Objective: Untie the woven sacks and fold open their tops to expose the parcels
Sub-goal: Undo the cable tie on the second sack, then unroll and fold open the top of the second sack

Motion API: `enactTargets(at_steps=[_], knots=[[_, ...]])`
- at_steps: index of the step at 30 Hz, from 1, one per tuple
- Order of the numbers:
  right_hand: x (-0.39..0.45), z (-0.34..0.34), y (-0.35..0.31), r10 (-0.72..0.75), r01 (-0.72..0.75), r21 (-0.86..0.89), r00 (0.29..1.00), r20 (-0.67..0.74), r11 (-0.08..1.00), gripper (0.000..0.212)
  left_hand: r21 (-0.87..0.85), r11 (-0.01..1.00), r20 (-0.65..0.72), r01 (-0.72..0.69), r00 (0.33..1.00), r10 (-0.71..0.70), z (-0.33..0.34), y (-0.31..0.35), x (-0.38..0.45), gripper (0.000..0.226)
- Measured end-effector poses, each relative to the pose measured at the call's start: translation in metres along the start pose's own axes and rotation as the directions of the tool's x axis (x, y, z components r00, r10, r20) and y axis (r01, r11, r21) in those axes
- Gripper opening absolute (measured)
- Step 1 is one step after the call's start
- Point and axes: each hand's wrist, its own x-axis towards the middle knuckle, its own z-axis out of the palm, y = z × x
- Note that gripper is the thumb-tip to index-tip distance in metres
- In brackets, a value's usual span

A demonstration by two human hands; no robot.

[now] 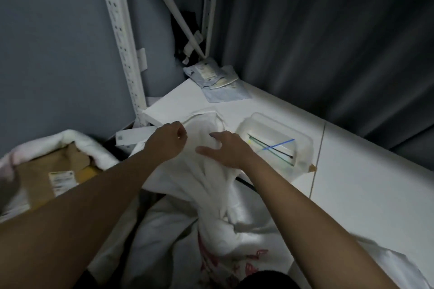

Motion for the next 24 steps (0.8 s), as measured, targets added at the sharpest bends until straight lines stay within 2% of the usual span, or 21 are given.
enactTargets(at_steps=[2, 4, 7, 10, 12, 14, 15, 16, 18, 19, 20, 22, 24], knots=[[-0.003, 0.008, -0.012, -0.065, 0.054, -0.247, 0.997, -0.035, 0.968, 0.059, 0.047, 0.997, 0.055, 0.069, 0.996, -0.072, -0.008, -0.015, -0.01, 0.023], [-0.007, 0.006, -0.014, -0.08, 0.041, -0.285, 0.989, -0.126, 0.958, 0.037, 0.098, 0.988, 0.125, 0.119, 0.983, -0.131, -0.015, -0.028, -0.021, 0.032], [-0.025, -0.011, -0.001, 0.016, -0.051, -0.126, 0.964, -0.266, 0.991, 0.024, 0.149, 0.982, 0.291, 0.116, 0.944, -0.156, -0.023, -0.041, -0.038, 0.046], [-0.055, -0.027, 0.024, 0.161, -0.141, 0.079, 0.901, -0.402, 0.987, 0.016, 0.108, 0.994, 0.391, -0.007, 0.92, -0.036, -0.026, -0.046, -0.059, 0.077], [-0.076, -0.031, 0.035, 0.268, -0.168, 0.258, 0.865, -0.424, 0.951, 0.021, 0.213, 0.973, 0.355, -0.088, 0.935, 0.007, -0.023, -0.044, -0.072, 0.096], [-0.096, -0.032, 0.038, 0.34, -0.164, 0.388, 0.831, -0.441, 0.907, 0.024, 0.337, 0.932, 0.223, -0.131, 0.973, 0.057, -0.02, -0.039, -0.084, 0.101], [-0.105, -0.033, 0.037, 0.373, -0.16, 0.442, 0.812, -0.45, 0.883, 0.025, 0.353, 0.919, 0.116, -0.177, 0.983, 0.144, -0.021, -0.034, -0.088, 0.094], [-0.113, -0.034, 0.036, 0.412, -0.164, 0.492, 0.791, -0.452, 0.855, 0.026, 0.346, 0.901, 0.008, -0.26, 0.962, 0.274, -0.022, -0.029, -0.089, 0.077], [-0.126, -0.04, 0.034, 0.455, -0.156, 0.552, 0.763, -0.459, 0.819, 0.025, 0.378, 0.82, -0.157, -0.429, 0.843, 0.514, -0.028, -0.017, -0.089, 0.03], [-0.13, -0.042, 0.033, 0.46, -0.16, 0.543, 0.749, -0.477, 0.824, 0.022, 0.403, 0.776, -0.202, -0.485, 0.78, 0.592, -0.035, -0.009, -0.09, 0.018], [-0.136, -0.045, 0.028, 0.445, -0.169, 0.501, 0.739, -0.506, 0.849, 0.019, 0.396, 0.756, -0.209, -0.522, 0.75, 0.627, -0.044, 0.003, -0.092, 0.014], [-0.148, -0.049, 0.007, 0.296, -0.083, 0.357, 0.746, -0.597, 0.93, 0.034, 0.419, 0.707, -0.255, -0.57, 0.673, 0.694, -0.064, 0.031, -0.096, 0.009], [-0.162, -0.047, -0.03, 0.067, 0.137, 0.293, 0.803, -0.593, 0.946, 0.052, 0.475, 0.632, -0.278, -0.613, 0.576, 0.768, -0.085, 0.06, -0.101, 0.003]])
